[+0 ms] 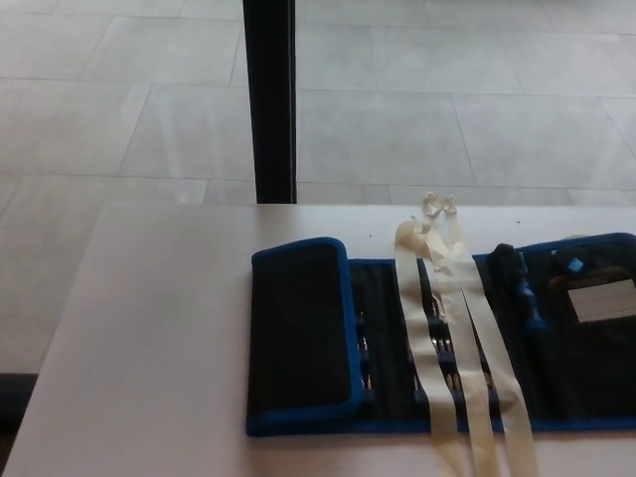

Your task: The robot uses its right hand to lift an edge of the toolkit kept in middle of the desk and make one fold in it

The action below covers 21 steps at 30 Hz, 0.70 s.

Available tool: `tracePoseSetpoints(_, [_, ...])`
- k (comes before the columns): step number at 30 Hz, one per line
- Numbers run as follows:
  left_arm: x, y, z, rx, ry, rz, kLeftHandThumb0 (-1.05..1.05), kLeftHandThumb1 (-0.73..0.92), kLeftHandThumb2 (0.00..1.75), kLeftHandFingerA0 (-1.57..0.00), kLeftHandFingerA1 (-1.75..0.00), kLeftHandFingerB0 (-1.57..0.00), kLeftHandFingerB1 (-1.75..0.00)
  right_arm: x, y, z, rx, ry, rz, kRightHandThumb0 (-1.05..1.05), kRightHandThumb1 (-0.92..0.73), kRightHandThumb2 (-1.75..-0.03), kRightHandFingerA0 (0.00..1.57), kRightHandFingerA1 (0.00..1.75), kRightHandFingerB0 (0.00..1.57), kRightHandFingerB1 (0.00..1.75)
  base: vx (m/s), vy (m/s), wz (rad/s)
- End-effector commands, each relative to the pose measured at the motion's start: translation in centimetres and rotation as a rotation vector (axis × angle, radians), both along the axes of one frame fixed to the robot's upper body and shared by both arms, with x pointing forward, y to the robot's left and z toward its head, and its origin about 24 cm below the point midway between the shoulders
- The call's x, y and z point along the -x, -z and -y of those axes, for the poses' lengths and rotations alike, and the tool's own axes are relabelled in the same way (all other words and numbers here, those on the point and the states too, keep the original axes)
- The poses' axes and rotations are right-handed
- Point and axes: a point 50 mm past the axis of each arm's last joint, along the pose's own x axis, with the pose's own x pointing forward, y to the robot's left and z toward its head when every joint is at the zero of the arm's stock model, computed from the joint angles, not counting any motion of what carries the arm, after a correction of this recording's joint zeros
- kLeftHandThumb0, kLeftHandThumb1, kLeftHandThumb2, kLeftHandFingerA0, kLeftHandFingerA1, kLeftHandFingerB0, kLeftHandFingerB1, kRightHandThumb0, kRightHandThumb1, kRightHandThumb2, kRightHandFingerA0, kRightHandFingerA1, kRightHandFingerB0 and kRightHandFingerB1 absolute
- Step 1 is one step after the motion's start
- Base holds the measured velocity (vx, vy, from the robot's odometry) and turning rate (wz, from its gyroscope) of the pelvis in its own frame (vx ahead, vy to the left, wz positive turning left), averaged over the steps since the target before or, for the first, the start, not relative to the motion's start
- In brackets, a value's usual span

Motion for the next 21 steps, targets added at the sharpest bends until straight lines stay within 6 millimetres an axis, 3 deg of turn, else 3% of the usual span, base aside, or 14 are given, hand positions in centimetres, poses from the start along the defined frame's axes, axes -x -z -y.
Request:
tracePoseSetpoints(1, [0.1, -0.5, -0.6, -0.027, -0.003, 0.011, -0.85, 0.84, 1.19, -0.25, -0.54, -0.13, -0.47, 0.1, -0.2, 1.0, 0.001, 0.036, -0.005, -0.78, -0.91, -0.69, 0.26, 0.48, 0.16, 0.36, 0.0, 0.0, 0.0])
tracePoseSetpoints(7, [0.4, -0.4, -0.5, -0.021, -0.014, 0.002, -0.9, 0.92, 0.85, -0.32, -0.48, -0.16, -0.37, -0.7, -2.0, 2.5, -0.01, 0.116, 0.071, -0.79, -0.92, -0.69, 0.29, 0.47, 0.17, 0.35, 0.0, 0.0, 0.0])
tracePoseSetpoints(8, [0.4, -0.3, -0.5, -0.017, -0.018, 0.006, -0.83, 0.82, 1.17, -0.28, -0.55, -0.15, -0.47, -0.8, -2.5, 3.0, -0.016, 0.134, 0.088, -0.81, -0.91, -0.67, 0.3, 0.47, 0.19, 0.35, 0.0, 0.0, 0.0])
tracePoseSetpoints(9, [0.4, -0.3, -0.5, -0.021, -0.012, 0.005, -0.93, 0.92, 0.84, -0.31, -0.48, -0.18, -0.38, -1.0, -3.6, 3.8, -0.01, 0.158, 0.134, -0.82, -0.92, -0.68, 0.28, 0.46, 0.17, 0.35, 0.0, 0.0, 0.0])
tracePoseSetpoints(10, [0.4, -0.3, -0.5, -0.021, -0.012, 0.005, -0.93, 0.92, 0.84, -0.31, -0.48, -0.18, -0.38, -1.0, -3.7, 4.0, -0.01, 0.161, 0.139, -0.82, -0.92, -0.68, 0.28, 0.46, 0.17, 0.35, 0.0, 0.0, 0.0])
tracePoseSetpoints(11, [0.3, -0.3, -0.6, -0.019, -0.023, 0.009, -0.85, 0.83, 1.19, -0.32, -0.57, -0.17, -0.48, -1.1, -4.1, 4.3, -0.011, 0.186, 0.151, -0.82, -0.9, -0.67, 0.31, 0.47, 0.2, 0.36, 0.0, 0.0, 0.0])
tracePoseSetpoints(12, [0.3, -0.3, -0.5, -0.017, -0.017, 0.007, -0.91, 0.92, 0.86, -0.32, -0.5, -0.18, -0.39, -1.2, -4.9, 5.2, -0.013, 0.227, 0.183, -0.83, -0.7, -1.08, 0.3, 0.58, 0.14, 0.47, 0.0, 0.0, 0.0])
tracePoseSetpoints(13, [0.3, -0.3, -0.5, -0.014, -0.013, 0.005, -0.84, 0.83, 1.18, -0.28, -0.55, -0.16, -0.48, -1.2, -5.6, 5.9, -0.018, 0.267, 0.205, -0.83, -0.9, -0.67, 0.36, 0.52, 0.23, 0.39, 0.0, 0.0, 0.0])
tracePoseSetpoints(14, [0.3, -0.3, -0.5, -0.011, -0.011, 0.011, -0.91, 0.91, 0.86, -0.3, -0.49, -0.17, -0.39, -1.2, -5.9, 6.2, -0.013, 0.279, 0.213, -0.85, -0.91, -0.67, 0.35, 0.51, 0.23, 0.39, 0.0, 0.0, 0.0])
tracePoseSetpoints(15, [0.3, -0.3, -0.5, -0.011, -0.01, 0.012, -0.84, 0.83, 1.18, -0.28, -0.55, -0.15, -0.48, -1.2, -6.1, 6.4, -0.013, 0.291, 0.218, -0.86, -0.91, -0.67, 0.37, 0.5, 0.24, 0.39, 0.0, 0.0, 0.0])
tracePoseSetpoints(16, [0.4, -0.2, -0.5, -0.015, -0.017, 0.008, -0.91, 0.92, 0.84, -0.35, -0.5, -0.17, -0.37, -1.1, -6.2, 6.8, -0.017, 0.309, 0.218, -0.87, -0.92, -0.67, 0.37, 0.49, 0.26, 0.4, 0.0, 0.0, 0.0])
tracePoseSetpoints(19, [0.7, -0.1, -0.4, -0.013, -0.026, -0.008, -0.9, 0.92, 0.85, -0.35, -0.49, -0.19, -0.38, -0.8, -6.2, 7.2, -0.033, 0.335, 0.223, -0.87, -0.89, -0.66, 0.36, 0.51, 0.25, 0.41, 0.0, 0.0, 0.0])
tracePoseSetpoints(20, [0.7, 0.0, -0.4, -0.015, -0.036, -0.009, -0.81, 0.82, 1.16, -0.29, -0.56, -0.14, -0.47, -0.7, -5.8, 7.2, -0.039, 0.347, 0.22, -0.87, -0.89, -0.67, 0.37, 0.53, 0.25, 0.42, 0.0, 0.0, 0.0])
tracePoseSetpoints(21, [0.7, 0.0, -0.3, -0.016, -0.032, -0.009, -0.9, 0.92, 0.85, -0.35, -0.52, -0.18, -0.39, -0.7, -5.5, 7.0, -0.038, 0.347, 0.214, -0.87, -0.9, -0.67, 0.36, 0.53, 0.24, 0.42, 0.0, 0.0, 0.0])
